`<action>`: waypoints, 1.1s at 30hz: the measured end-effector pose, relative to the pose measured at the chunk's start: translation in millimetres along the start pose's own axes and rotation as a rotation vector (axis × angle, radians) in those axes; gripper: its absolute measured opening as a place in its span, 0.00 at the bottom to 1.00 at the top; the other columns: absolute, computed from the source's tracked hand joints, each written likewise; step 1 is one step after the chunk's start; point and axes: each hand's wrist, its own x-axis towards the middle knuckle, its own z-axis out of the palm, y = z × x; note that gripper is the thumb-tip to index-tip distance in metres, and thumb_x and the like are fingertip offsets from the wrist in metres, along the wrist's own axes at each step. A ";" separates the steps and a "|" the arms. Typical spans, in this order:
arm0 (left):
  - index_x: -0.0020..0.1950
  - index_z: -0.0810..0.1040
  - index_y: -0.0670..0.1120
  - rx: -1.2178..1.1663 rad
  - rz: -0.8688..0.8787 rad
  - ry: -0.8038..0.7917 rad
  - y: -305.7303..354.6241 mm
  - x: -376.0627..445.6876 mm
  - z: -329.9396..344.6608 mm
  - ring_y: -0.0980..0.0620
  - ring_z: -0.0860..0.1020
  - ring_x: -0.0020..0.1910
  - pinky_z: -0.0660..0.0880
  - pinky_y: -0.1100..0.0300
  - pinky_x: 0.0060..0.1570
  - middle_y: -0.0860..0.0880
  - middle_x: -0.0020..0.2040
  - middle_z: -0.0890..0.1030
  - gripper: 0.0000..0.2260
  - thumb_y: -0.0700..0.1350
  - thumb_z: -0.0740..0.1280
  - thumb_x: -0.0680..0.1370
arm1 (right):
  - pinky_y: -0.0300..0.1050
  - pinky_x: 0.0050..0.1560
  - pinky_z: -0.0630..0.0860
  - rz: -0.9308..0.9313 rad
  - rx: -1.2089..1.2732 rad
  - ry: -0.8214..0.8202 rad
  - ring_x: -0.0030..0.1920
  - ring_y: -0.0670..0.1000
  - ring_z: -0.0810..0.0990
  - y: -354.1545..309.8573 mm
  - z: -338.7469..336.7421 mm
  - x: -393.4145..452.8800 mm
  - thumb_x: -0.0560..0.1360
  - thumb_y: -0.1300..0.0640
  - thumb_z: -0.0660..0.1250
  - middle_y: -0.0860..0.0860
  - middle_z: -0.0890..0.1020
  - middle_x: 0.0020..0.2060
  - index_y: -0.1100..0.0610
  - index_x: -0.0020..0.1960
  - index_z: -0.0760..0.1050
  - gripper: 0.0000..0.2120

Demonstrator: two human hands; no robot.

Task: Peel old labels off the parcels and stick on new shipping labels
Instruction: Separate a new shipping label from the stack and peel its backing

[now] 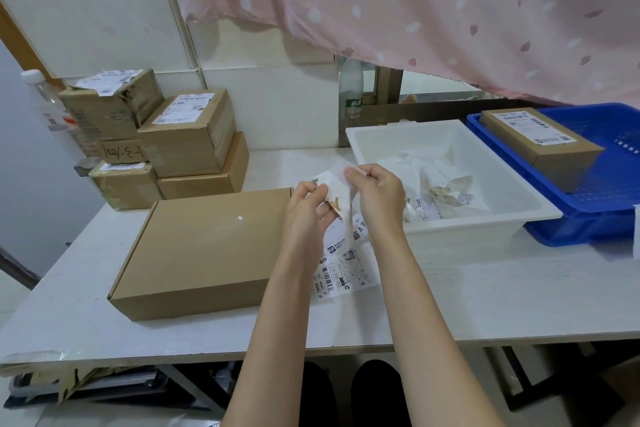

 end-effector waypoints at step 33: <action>0.57 0.73 0.40 -0.191 -0.051 0.052 -9.9 2.4 4.1 0.49 0.80 0.51 0.78 0.60 0.51 0.43 0.51 0.81 0.06 0.38 0.58 0.83 | 0.45 0.40 0.67 0.017 -0.089 0.093 0.31 0.48 0.70 -0.6 0.5 9.8 0.77 0.53 0.67 0.48 0.74 0.30 0.57 0.38 0.72 0.12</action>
